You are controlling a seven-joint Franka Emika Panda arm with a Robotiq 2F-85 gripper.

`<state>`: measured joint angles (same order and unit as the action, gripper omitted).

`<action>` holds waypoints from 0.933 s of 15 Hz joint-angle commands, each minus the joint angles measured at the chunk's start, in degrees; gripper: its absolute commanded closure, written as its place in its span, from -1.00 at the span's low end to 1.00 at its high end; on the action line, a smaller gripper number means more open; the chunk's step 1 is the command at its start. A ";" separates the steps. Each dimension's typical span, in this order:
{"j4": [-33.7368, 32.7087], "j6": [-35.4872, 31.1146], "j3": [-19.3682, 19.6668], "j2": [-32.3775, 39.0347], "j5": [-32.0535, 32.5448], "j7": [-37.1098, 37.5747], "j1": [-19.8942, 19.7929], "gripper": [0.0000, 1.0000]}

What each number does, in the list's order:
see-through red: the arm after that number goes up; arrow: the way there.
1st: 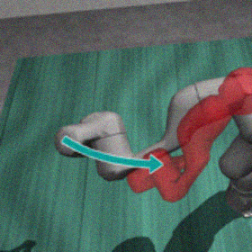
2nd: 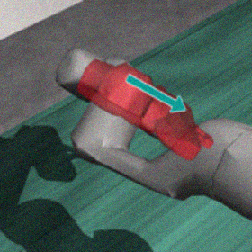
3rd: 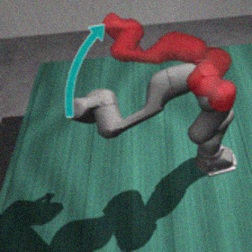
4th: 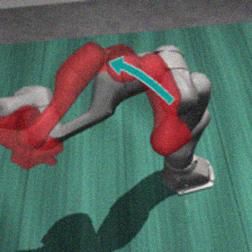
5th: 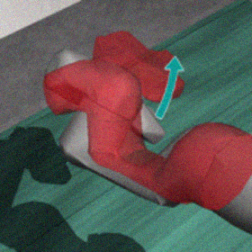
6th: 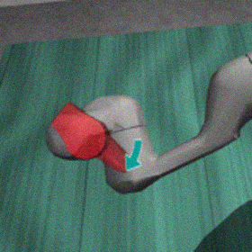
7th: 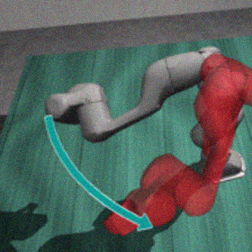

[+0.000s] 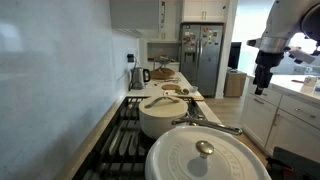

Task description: Slide the cream white pot to the right side of the stove

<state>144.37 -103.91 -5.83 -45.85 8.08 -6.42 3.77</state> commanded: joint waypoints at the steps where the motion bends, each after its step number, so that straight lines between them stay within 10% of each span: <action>1: -0.18 0.25 0.65 0.13 0.51 0.52 0.91 -1.00; 14: -11.22 0.03 -9.01 12.87 -0.32 17.88 2.06 -1.00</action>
<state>138.76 -105.01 -12.97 -38.34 7.66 5.60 7.21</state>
